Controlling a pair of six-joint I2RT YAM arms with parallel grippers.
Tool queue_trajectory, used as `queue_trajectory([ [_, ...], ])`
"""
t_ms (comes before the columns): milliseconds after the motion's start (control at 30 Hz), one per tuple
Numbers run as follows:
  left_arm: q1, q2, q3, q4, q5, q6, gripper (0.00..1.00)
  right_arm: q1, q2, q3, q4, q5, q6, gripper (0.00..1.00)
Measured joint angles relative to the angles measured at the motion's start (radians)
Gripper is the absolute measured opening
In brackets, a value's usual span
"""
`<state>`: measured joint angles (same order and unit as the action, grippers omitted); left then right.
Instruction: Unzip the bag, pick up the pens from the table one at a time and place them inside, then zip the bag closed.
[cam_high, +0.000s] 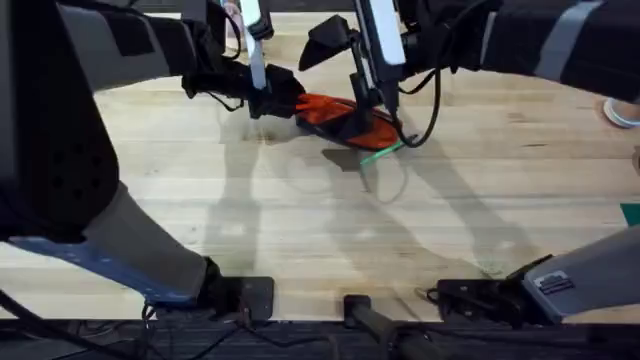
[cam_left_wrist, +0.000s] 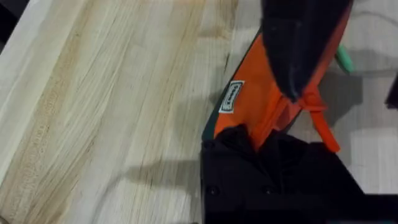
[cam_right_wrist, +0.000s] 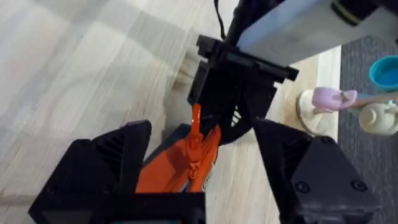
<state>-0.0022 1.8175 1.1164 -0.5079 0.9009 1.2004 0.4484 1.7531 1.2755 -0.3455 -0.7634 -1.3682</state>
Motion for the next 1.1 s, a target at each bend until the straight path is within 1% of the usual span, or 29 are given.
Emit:
queue_trajectory([
  [400, 0.000, 0.000, 0.000, 0.000, 0.000, 0.000, 0.042, 0.000, 0.000, 0.000, -0.008, 0.114, 0.000, 0.996],
  [600, 0.000, 0.000, 0.000, 0.000, 0.000, 0.000, 0.042, 0.000, -0.013, 0.000, -0.011, 0.134, 0.020, 0.996],
  [767, 0.000, 0.000, 0.000, 0.000, 0.000, 0.000, 0.042, 0.000, -0.117, 0.000, -0.011, 0.143, 0.153, 0.996],
  [933, 0.000, 0.000, 0.000, 0.000, 0.000, 0.000, 0.042, -0.010, -0.244, 0.000, -0.014, 0.145, 0.355, 0.995],
  [1100, 0.000, 0.000, 0.000, 0.000, 0.000, 0.000, 0.042, -0.013, -0.313, 0.001, -0.071, 0.184, 0.545, 0.997],
])
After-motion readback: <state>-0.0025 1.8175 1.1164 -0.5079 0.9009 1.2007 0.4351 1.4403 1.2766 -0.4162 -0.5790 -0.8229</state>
